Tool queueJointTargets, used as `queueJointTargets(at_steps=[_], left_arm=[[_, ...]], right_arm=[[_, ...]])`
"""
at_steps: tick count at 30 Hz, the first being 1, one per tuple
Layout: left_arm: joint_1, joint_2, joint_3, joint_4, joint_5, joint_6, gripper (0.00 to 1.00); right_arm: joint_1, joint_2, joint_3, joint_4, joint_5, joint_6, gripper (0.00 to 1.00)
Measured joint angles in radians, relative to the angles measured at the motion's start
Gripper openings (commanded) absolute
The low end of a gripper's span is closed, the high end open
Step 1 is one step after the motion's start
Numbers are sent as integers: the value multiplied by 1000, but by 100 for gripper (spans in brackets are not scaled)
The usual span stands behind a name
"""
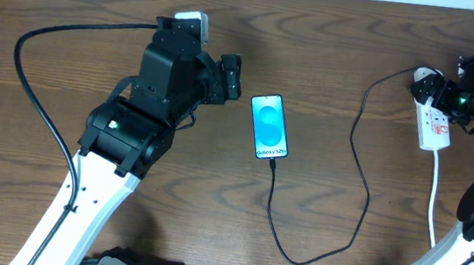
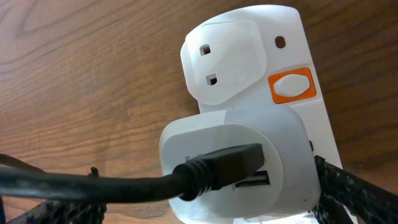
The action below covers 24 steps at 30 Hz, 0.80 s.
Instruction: Plug charger to phone and switch on socket
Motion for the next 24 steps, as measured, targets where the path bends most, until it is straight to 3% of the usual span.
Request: queueJointTargets(at_steps=[10,24], left_arm=[[0,0,0,0,0,0,89],[0,0,0,0,0,0,89]], right_arm=[[0,-2,-6,1,-2,3,99],[-4,-55,-156,189,-25,11,99]])
